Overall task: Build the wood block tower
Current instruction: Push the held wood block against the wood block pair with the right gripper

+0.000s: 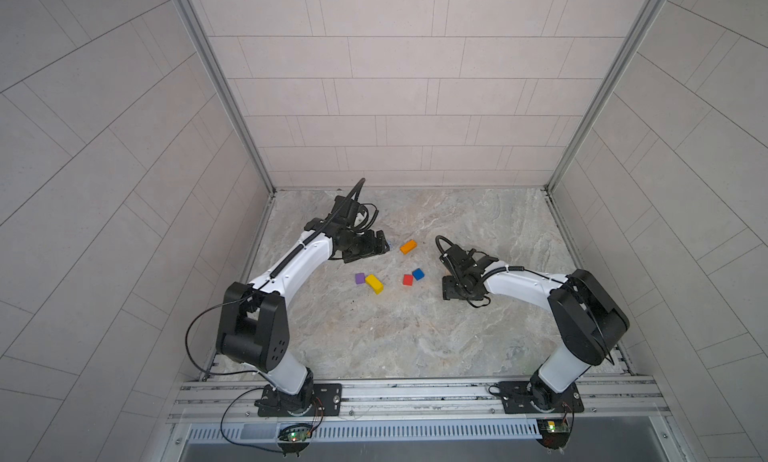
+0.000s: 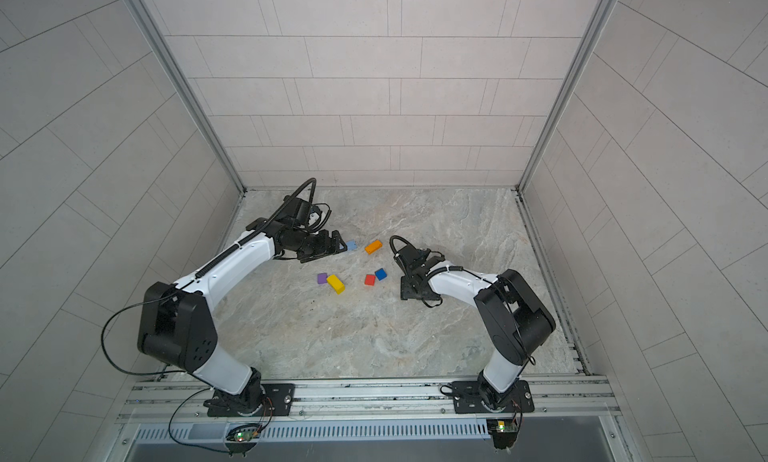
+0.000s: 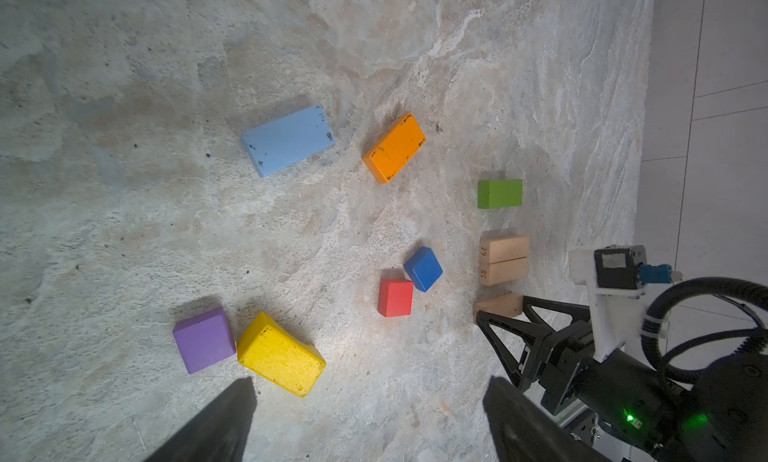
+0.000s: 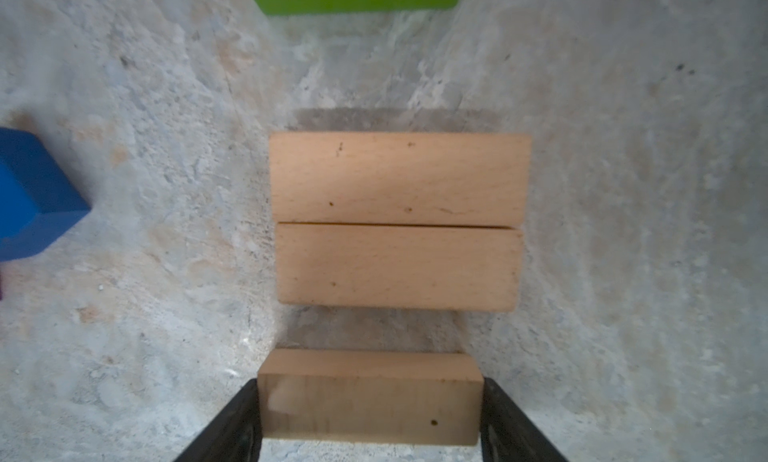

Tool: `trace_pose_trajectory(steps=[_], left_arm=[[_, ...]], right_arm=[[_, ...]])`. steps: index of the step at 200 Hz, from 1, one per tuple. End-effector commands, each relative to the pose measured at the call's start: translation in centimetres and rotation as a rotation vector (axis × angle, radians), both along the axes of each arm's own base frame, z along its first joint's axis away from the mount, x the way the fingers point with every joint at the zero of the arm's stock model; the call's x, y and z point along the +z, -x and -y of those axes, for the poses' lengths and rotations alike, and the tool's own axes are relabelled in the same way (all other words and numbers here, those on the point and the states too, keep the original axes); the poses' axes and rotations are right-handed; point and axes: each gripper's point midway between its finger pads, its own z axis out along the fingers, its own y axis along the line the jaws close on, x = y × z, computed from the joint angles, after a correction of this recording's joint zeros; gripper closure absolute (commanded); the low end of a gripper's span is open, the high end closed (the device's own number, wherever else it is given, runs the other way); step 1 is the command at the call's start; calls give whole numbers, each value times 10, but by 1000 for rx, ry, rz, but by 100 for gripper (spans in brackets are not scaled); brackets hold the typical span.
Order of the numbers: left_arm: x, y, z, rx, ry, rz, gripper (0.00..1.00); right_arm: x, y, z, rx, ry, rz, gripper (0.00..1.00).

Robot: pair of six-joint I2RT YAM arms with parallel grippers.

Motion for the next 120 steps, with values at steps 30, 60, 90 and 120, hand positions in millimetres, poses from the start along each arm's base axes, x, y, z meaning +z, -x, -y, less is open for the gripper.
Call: trace_pose_trajectory(steps=[30,60,90,120], left_arm=[[-2,3,-6,3,-21,-7,7],[-2,3,-6,2,-22,-6,7],[-2,3,-6,3,-22,-6,7],[-1,3,-6,3,-21,-5,7]], right_arm=[[1,0,11,-51,23,7,28],[0,-3,14,-67,16,5,28],[0,-6,16,-70,13,5,28],[1,-8,18,-64,15,4,28]])
